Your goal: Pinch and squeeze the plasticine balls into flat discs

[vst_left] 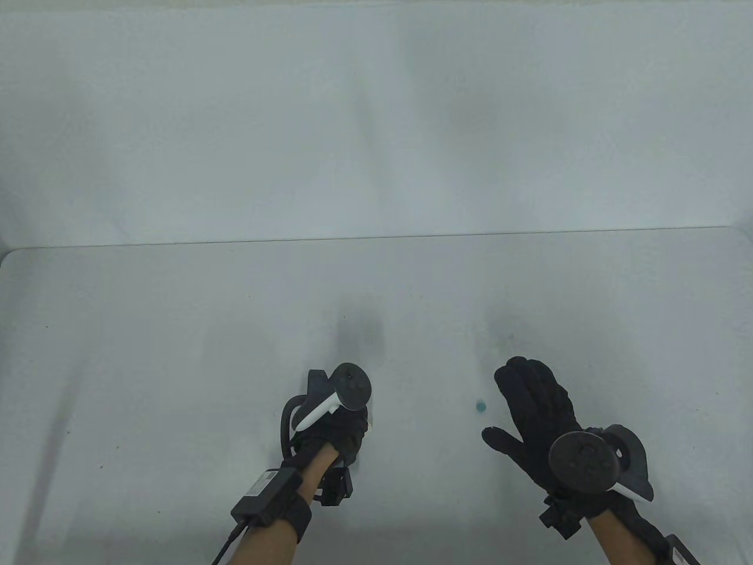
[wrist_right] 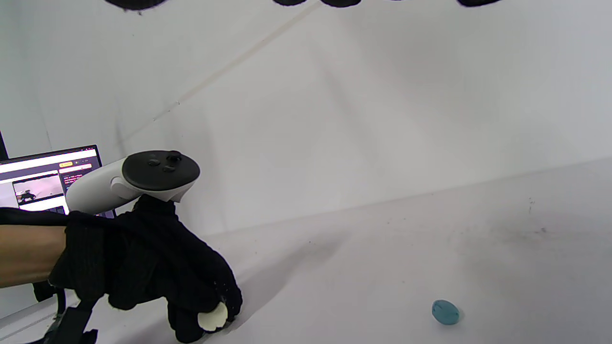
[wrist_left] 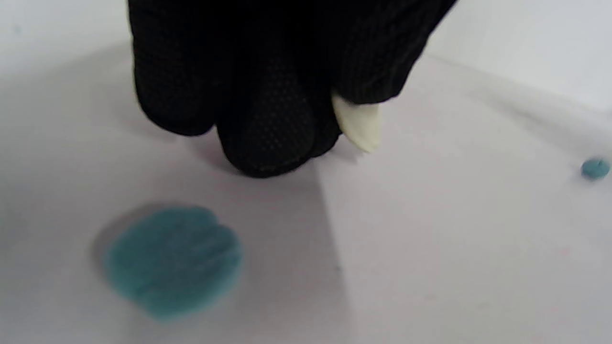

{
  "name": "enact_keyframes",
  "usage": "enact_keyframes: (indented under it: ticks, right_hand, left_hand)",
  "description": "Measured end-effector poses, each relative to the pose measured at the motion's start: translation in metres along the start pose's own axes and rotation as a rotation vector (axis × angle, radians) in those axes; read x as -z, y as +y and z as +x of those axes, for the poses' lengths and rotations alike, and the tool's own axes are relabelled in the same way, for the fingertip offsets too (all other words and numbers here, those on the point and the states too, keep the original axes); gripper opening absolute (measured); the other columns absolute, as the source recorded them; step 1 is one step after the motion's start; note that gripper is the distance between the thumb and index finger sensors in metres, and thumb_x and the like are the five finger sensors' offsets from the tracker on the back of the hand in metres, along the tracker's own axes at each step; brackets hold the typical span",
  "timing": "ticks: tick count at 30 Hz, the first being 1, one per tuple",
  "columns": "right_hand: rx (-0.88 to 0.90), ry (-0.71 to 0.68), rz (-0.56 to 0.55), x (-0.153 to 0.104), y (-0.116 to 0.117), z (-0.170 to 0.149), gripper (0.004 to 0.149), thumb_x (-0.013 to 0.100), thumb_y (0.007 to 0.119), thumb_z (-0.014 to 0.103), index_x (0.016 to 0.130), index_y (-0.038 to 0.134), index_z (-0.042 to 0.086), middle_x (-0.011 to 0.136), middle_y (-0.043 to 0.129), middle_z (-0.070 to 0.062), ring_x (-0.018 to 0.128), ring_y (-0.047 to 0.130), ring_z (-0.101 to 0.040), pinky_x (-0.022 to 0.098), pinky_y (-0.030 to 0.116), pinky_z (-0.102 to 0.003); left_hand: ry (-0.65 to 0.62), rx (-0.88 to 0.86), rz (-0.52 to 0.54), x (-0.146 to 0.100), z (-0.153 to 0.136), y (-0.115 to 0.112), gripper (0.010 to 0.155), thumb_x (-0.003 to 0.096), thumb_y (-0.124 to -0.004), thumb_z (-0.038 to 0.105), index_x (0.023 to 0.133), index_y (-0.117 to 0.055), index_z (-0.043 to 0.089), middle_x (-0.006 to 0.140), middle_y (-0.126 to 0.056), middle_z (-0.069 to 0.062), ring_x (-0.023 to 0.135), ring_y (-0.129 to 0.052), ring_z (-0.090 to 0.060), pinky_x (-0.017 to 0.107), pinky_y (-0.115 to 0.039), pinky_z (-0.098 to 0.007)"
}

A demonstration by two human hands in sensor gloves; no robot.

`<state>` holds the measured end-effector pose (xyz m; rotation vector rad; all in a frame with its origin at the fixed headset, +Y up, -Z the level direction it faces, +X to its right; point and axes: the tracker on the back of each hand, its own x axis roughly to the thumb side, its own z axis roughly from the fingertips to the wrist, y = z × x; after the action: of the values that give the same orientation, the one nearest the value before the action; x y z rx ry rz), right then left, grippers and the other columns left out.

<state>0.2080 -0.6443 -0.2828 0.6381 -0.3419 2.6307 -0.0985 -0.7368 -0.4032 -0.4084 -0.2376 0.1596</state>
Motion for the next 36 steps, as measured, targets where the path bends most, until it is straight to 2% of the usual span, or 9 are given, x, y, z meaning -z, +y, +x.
enact_keyframes:
  ticks: [7, 14, 18, 21, 24, 28, 32, 36]
  right_hand:
    - [-0.001, -0.002, 0.003, 0.0, 0.0, 0.0, 0.081, 0.056, 0.051, 0.064, 0.116, 0.032, 0.012, 0.122, 0.031, -0.02, 0.11, 0.037, -0.053, 0.07, 0.048, -0.073]
    - [-0.005, -0.001, 0.009, 0.0, 0.001, 0.001, 0.081, 0.056, 0.051, 0.064, 0.116, 0.032, 0.012, 0.122, 0.031, -0.02, 0.11, 0.037, -0.053, 0.07, 0.048, -0.073]
    - [-0.003, 0.001, 0.014, 0.0, 0.001, 0.001, 0.081, 0.056, 0.051, 0.064, 0.116, 0.032, 0.012, 0.122, 0.031, -0.02, 0.11, 0.037, -0.053, 0.07, 0.047, -0.073]
    - [-0.004, 0.002, 0.015, 0.0, 0.001, 0.001, 0.081, 0.056, 0.051, 0.064, 0.116, 0.032, 0.012, 0.122, 0.031, -0.02, 0.11, 0.037, -0.053, 0.07, 0.047, -0.073]
    - [-0.003, 0.004, 0.016, 0.0, 0.001, 0.001, 0.081, 0.056, 0.05, 0.064, 0.116, 0.032, 0.012, 0.122, 0.031, -0.02, 0.11, 0.037, -0.053, 0.07, 0.047, -0.073]
    - [-0.003, 0.006, 0.014, 0.001, 0.001, 0.001, 0.081, 0.056, 0.051, 0.064, 0.116, 0.032, 0.012, 0.122, 0.031, -0.02, 0.11, 0.037, -0.053, 0.07, 0.047, -0.073]
    - [-0.009, 0.009, 0.021, 0.001, 0.001, 0.001, 0.081, 0.056, 0.05, 0.064, 0.116, 0.032, 0.012, 0.122, 0.031, -0.02, 0.11, 0.037, -0.053, 0.07, 0.047, -0.073]
    - [-0.012, 0.01, 0.032, 0.001, 0.002, 0.001, 0.081, 0.056, 0.05, 0.064, 0.116, 0.033, 0.012, 0.122, 0.031, -0.02, 0.11, 0.037, -0.053, 0.07, 0.047, -0.073]
  left_hand:
    - [-0.019, 0.234, 0.062, 0.003, 0.015, -0.006, 0.044, 0.049, -0.082, 0.024, 0.09, -0.087, 0.009, 0.077, -0.094, -0.011, 0.056, -0.103, -0.024, 0.052, -0.084, -0.043]
    - [-0.015, 0.349, 0.128, 0.004, 0.017, -0.011, 0.047, 0.048, -0.084, 0.028, 0.092, -0.084, 0.012, 0.079, -0.092, -0.008, 0.057, -0.101, -0.023, 0.052, -0.083, -0.043]
    - [-0.014, 0.315, 0.117, 0.004, 0.014, -0.01, 0.049, 0.0484, -0.083, 0.029, 0.094, -0.082, 0.011, 0.081, -0.091, -0.009, 0.059, -0.1, -0.023, 0.053, -0.082, -0.044]
    - [-0.004, 0.211, 0.11, 0.0, 0.008, -0.004, 0.049, 0.0505, -0.079, 0.029, 0.096, -0.081, 0.011, 0.083, -0.091, -0.011, 0.062, -0.1, -0.026, 0.055, -0.082, -0.045]
    - [-0.015, 0.119, 0.144, -0.009, 0.002, 0.005, 0.053, 0.0519, -0.076, 0.033, 0.1, -0.077, 0.009, 0.09, -0.088, -0.014, 0.069, -0.1, -0.03, 0.056, -0.081, -0.048]
    - [-0.069, 0.035, 0.267, -0.037, -0.005, 0.025, 0.064, 0.0533, -0.069, 0.043, 0.107, -0.067, 0.009, 0.1, -0.079, -0.019, 0.081, -0.093, -0.038, 0.06, -0.077, -0.053]
    - [-0.167, 0.025, 0.384, -0.072, -0.005, 0.041, 0.07, 0.0533, -0.065, 0.049, 0.111, -0.059, 0.009, 0.108, -0.069, -0.021, 0.093, -0.081, -0.044, 0.065, -0.071, -0.058]
    - [-0.254, 0.05, 0.441, -0.102, -0.004, 0.045, 0.078, 0.0526, -0.063, 0.053, 0.115, -0.05, 0.009, 0.114, -0.058, -0.023, 0.103, -0.067, -0.049, 0.069, -0.064, -0.062]
